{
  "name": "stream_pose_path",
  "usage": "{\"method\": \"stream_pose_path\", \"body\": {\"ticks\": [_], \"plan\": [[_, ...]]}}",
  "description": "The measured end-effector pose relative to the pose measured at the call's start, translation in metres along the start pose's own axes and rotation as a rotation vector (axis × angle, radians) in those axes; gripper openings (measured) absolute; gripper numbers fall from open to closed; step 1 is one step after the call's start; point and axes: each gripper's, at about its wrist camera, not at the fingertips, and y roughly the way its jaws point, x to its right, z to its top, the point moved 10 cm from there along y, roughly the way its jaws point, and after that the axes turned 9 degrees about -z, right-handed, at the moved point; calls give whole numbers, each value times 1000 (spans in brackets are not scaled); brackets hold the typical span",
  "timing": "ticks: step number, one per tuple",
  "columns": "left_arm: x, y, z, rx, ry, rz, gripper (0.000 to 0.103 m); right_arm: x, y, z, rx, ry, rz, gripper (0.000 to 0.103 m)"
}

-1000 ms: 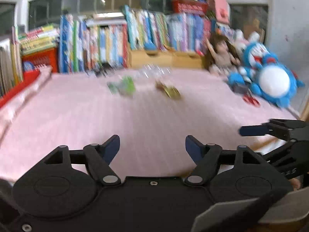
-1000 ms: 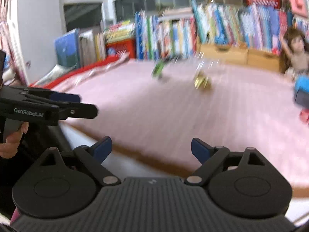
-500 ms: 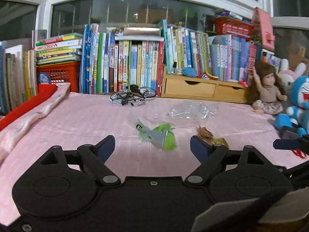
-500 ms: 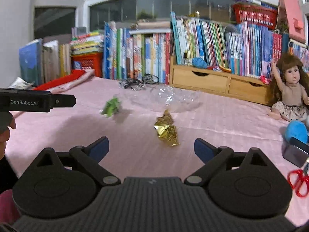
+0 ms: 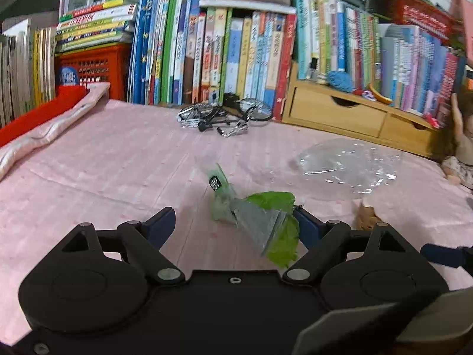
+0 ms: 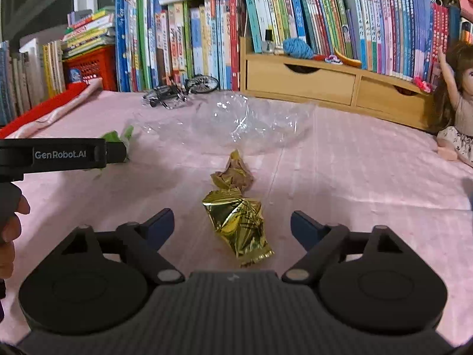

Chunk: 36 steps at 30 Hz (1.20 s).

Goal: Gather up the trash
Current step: 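Grasp the green wrapper with the left tool while the right tool grasps the gold foil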

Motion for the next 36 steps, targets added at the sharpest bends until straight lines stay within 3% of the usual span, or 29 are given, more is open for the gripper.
{"method": "stream_pose_path", "body": {"ticks": [4, 7, 9, 10, 11, 12, 17, 25, 36], "plan": [[-5, 10, -4, -12, -22, 12, 82, -4, 7, -3, -16, -8, 2, 71], [-5, 13, -5, -19, -37, -12, 65, -5, 5, -3, -6, 1, 8, 51], [-6, 15, -7, -35, -54, -22, 34, -3, 2, -3, -4, 12, 9, 42], [-7, 14, -7, -41, -59, -20, 27, -3, 1, -3, -3, 16, 14, 42], [-7, 13, -8, -46, -60, -14, 14, -3, 0, -3, -4, 14, 16, 41], [-8, 11, -8, -45, -49, -4, 10, -3, -2, -4, -3, 5, 13, 40], [-3, -10, 1, 25, 68, 38, 9, -6, -14, -7, 14, -21, 7, 40], [8, -64, 3, 76, 77, -54, 9, -7, -45, -10, 58, -13, 28, 40], [14, -130, -25, 70, 80, -149, 9, -20, -98, -19, 122, -16, 97, 40]]}}
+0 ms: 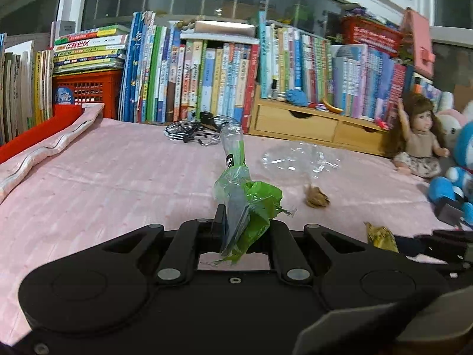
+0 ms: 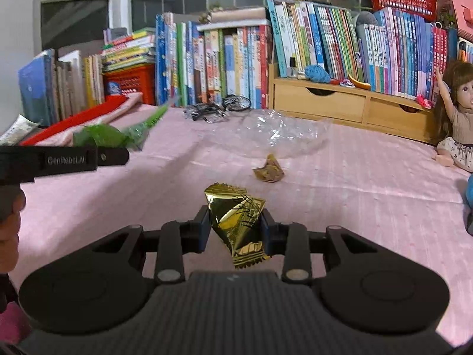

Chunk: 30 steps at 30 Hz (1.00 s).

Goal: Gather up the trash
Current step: 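Grasp the green wrapper with the left tool while the right tool grasps the gold foil, then carry the green wrapper and gold foil below the bed edge into the black bag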

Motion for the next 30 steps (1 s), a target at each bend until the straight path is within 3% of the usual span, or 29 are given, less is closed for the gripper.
{"method": "stream_pose_path", "body": {"ticks": [14, 30], "plan": [[26, -88, -35, 5, 74, -109, 9, -26, -54, -17, 32, 5, 81, 40], [48, -167, -95, -44, 116, -210, 9, -60, -119, -71, 27, -49, 123, 41]]}}
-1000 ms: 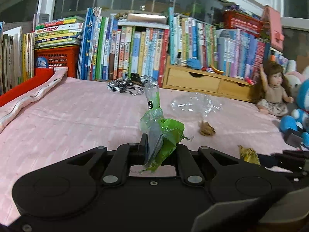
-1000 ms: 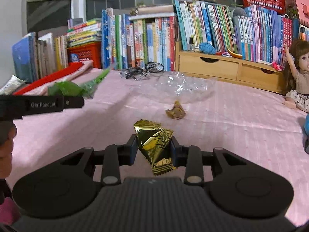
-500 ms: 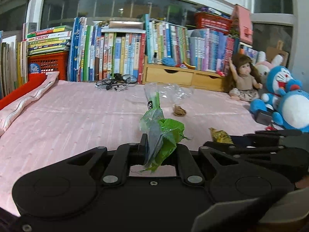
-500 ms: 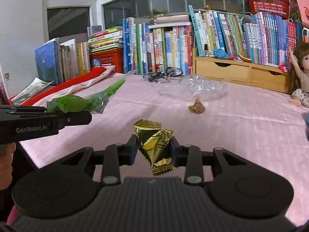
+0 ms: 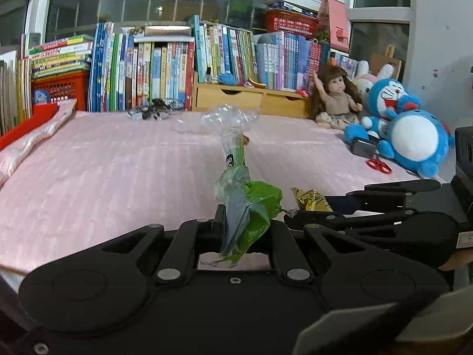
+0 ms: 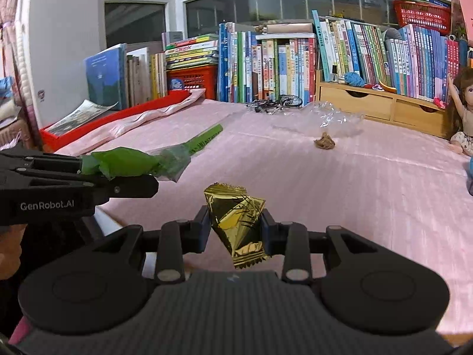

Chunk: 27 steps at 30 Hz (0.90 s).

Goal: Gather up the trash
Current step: 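Carry the green wrapper and gold foil below the bed edge into the black bag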

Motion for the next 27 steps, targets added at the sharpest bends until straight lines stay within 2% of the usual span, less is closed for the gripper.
{"method": "stream_pose_path", "body": {"ticks": [5, 11, 14, 17, 21, 25, 27], "plan": [[7, -19, -21, -26, 1, 4, 9, -5, -17, -24, -32, 32, -1, 41], [20, -34, -57, -95, 26, -1, 9, -7, -29, -57, -87, 67, -14, 42], [28, -32, -81, -160, 3, -41, 9, -6, -27, -74, -128, 88, -22, 42], [30, -23, -111, -260, -53, -59, 9, -3, -20, -97, -190, 119, -29, 43], [20, -9, -142, -372, -115, -33, 9, 0, -7, -130, -278, 170, -32, 43], [8, 1, -161, -427, -136, 21, 9, 2, 4, -154, -352, 231, -22, 43], [5, 6, -166, -449, -147, 22, 9, 0, 5, -161, -363, 225, -30, 43]]}}
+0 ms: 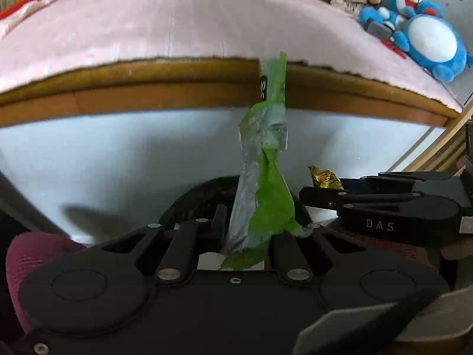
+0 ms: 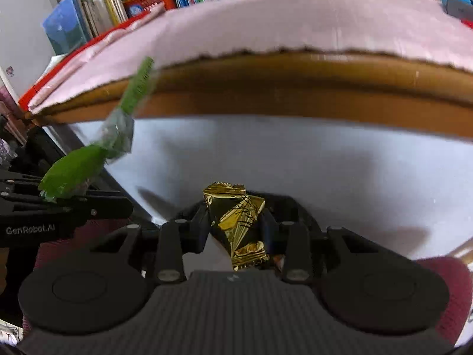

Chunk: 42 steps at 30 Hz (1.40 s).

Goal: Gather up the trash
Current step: 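Carry the green wrapper and gold foil below the bed edge into the black bag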

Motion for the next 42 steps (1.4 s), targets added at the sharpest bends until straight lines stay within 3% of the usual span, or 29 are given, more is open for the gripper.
{"method": "stream_pose_path", "body": {"ticks": [11, 22, 42], "plan": [[-12, 33, -17, -114, -33, 14, 10, -3, 14, -14, -56, 16, -2, 45], [-4, 50, -25, -143, -34, 23, 10, -7, 22, -17, -78, 20, 1, 45], [8, 44, -48, -182, -26, -2, 10, -8, 31, -27, -104, 33, 5, 45]]}}
